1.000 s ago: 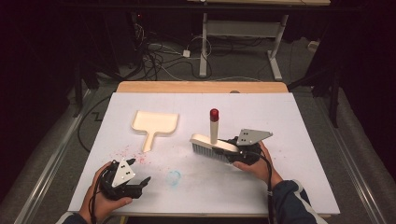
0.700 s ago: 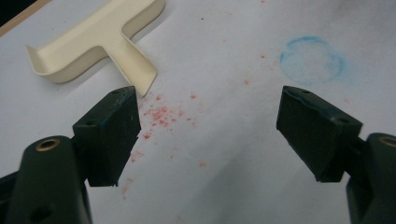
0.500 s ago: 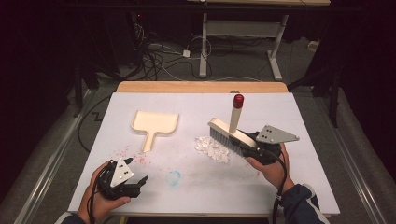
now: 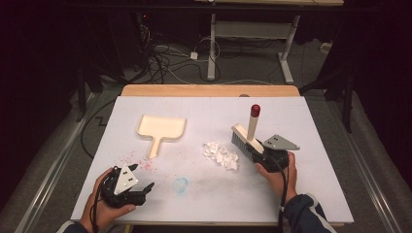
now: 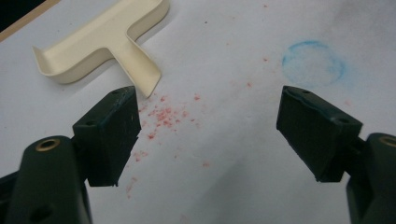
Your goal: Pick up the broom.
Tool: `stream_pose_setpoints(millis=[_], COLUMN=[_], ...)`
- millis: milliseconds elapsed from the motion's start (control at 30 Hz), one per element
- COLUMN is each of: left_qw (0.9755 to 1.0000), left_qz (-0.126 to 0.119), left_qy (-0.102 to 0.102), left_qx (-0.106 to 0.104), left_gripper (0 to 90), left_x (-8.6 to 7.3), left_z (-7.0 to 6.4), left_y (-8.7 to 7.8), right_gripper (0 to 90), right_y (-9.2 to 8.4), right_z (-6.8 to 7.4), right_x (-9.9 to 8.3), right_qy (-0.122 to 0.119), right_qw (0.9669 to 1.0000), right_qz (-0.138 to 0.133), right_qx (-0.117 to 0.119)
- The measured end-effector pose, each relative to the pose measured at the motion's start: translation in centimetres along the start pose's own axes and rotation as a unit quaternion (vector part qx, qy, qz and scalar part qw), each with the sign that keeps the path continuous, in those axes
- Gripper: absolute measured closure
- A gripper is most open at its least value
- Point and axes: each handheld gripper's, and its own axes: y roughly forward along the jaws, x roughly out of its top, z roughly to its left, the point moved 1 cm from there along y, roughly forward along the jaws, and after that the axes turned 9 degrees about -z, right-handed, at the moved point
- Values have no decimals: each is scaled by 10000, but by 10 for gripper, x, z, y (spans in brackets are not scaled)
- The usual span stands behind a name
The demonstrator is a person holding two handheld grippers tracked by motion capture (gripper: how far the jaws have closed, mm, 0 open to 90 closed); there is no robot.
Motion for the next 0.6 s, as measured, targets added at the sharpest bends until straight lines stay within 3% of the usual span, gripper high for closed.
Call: stream_pose_setpoints(millis=[100,467,600], left_qw=[10000,10000,10000], left_qz=[-26,14,8], left_qy=[-5,60,87], left_qx=[-10,-33,-25], left_gripper=[207,207,207], left_x=[0,0,1], left_z=[0,-1,-1], left_y=[-1,1,0], right_gripper=[673,677,678], right_y=[-5,-5,-5], right_z=[0,0,-1], right_x=[1,8,9], right_qy=[111,88,242], right_qw=[9997,9981,9968], right_qz=[158,606,726], right_qx=[-114,118,225])
